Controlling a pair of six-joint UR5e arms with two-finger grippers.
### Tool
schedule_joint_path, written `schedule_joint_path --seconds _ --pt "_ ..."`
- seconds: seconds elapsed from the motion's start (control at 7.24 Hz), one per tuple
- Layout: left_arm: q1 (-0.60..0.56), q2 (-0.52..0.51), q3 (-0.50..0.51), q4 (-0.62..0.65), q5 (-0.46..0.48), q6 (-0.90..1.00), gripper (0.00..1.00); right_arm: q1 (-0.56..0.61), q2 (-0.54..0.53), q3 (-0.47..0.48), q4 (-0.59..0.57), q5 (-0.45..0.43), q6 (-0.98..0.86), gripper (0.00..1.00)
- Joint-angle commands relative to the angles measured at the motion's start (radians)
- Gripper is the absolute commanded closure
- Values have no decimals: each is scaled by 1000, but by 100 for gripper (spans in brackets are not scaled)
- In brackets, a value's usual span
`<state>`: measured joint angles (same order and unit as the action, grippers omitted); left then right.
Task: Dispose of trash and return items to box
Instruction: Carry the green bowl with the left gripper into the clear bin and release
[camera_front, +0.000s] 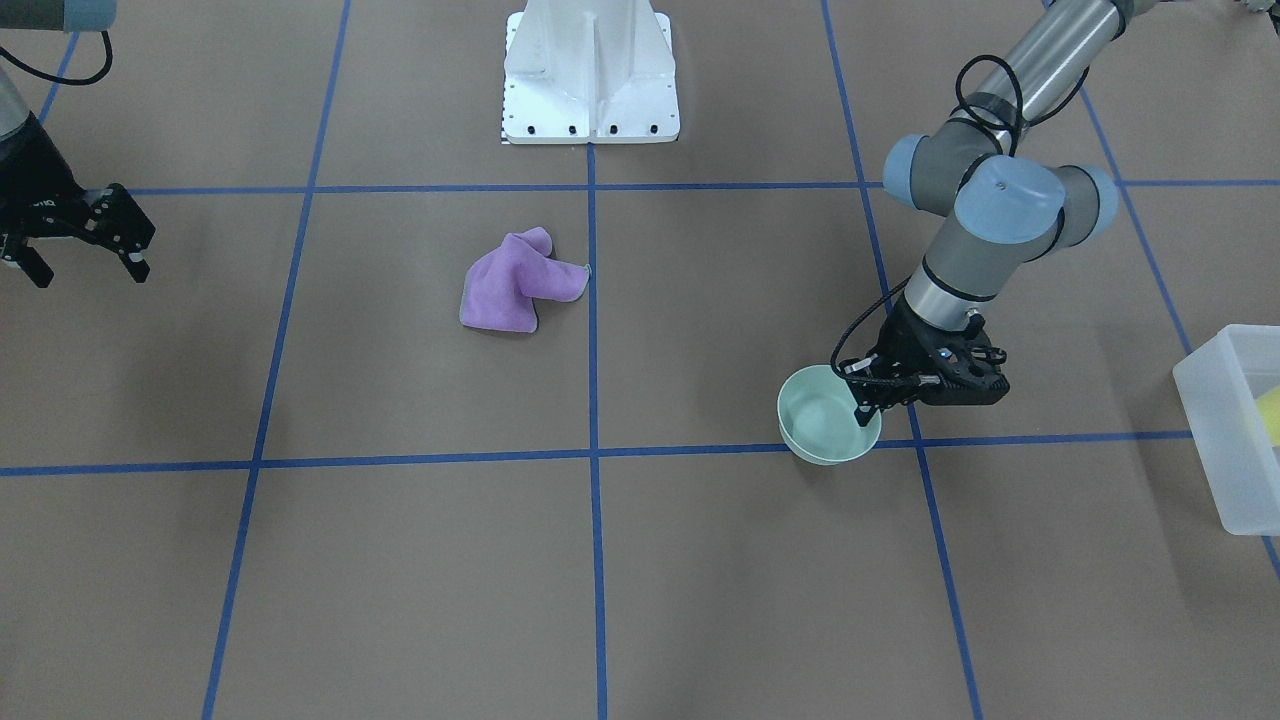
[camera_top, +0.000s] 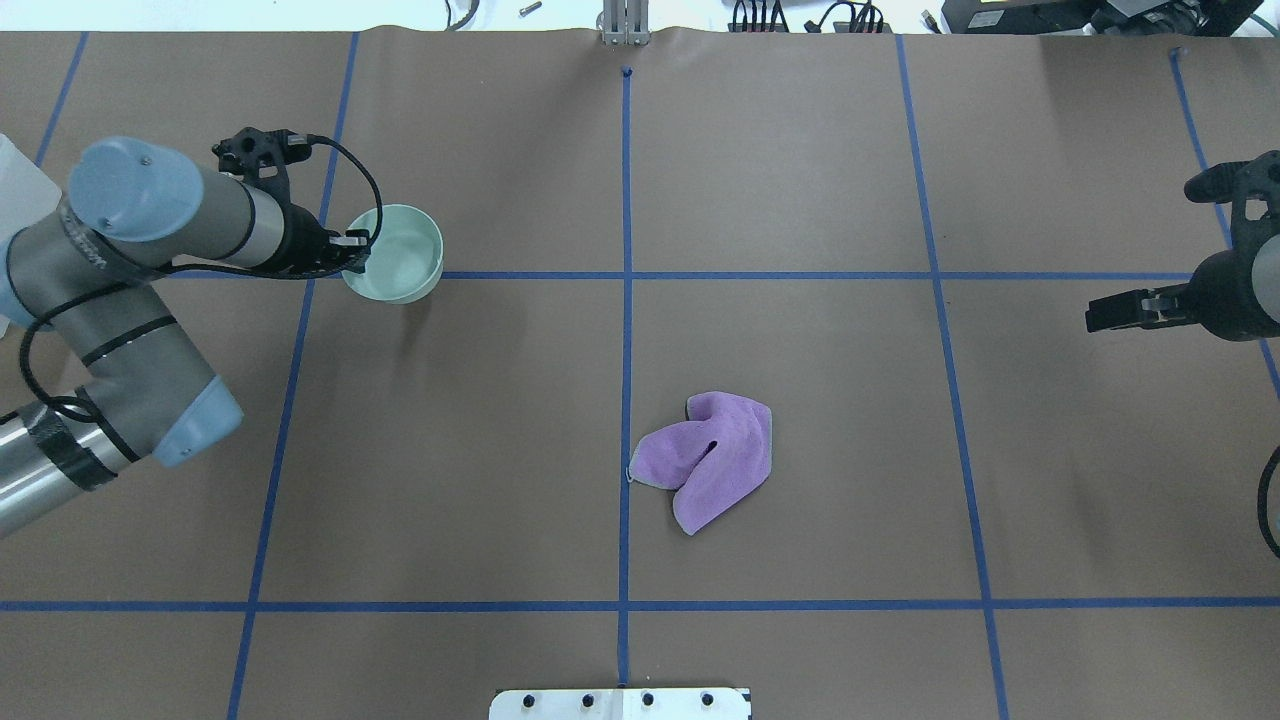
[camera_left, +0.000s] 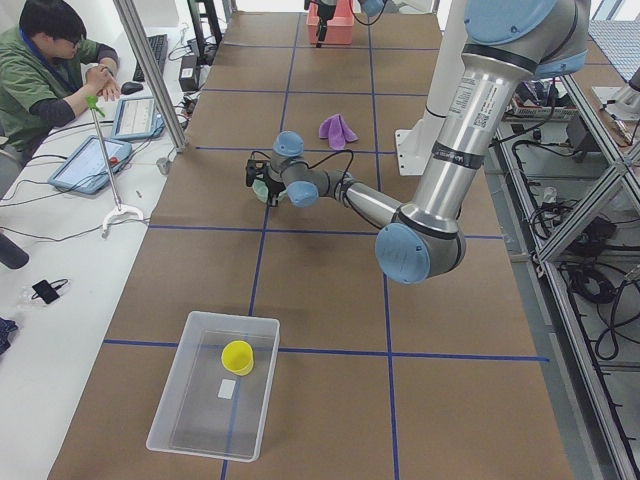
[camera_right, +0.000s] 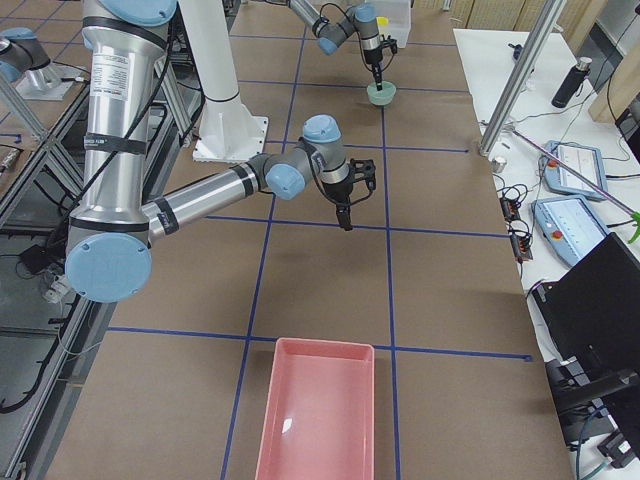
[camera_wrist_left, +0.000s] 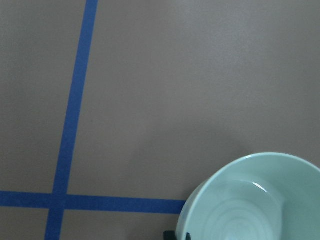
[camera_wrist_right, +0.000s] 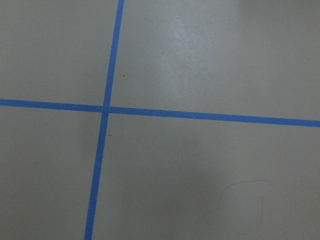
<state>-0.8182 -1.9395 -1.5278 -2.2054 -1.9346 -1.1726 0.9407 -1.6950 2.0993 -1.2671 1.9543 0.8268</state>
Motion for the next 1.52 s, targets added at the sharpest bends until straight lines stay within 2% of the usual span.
schedule_joint_path --seconds 0.0,0.14,0.41,0.55,0.69,0.97,1.1,1.24,1.38 --pt "-122 95 -46 -2 -117 112 100 0 -2 1 0 0 0 0" --pt "-194 162 -60 -2 -154 271 100 -2 -2 1 0 0 0 0" --pt "-420 236 -23 9 -300 536 100 -5 -2 1 0 0 0 0" --pt "-547 240 70 18 -372 712 100 -5 -2 1 0 0 0 0" --pt "-644 228 157 53 -400 872 100 -5 -2 1 0 -2 0 0" --pt "-796 167 318 186 -397 1170 100 -5 -2 1 0 -2 0 0" --pt "-837 119 430 185 -386 1200 100 -5 -2 1 2 -2 0 0" --pt "-846 91 484 179 -274 1171 100 -7 -2 1 2 -2 0 0" --pt "-846 80 504 173 -174 1054 100 -7 -2 2 2 -2 0 0"
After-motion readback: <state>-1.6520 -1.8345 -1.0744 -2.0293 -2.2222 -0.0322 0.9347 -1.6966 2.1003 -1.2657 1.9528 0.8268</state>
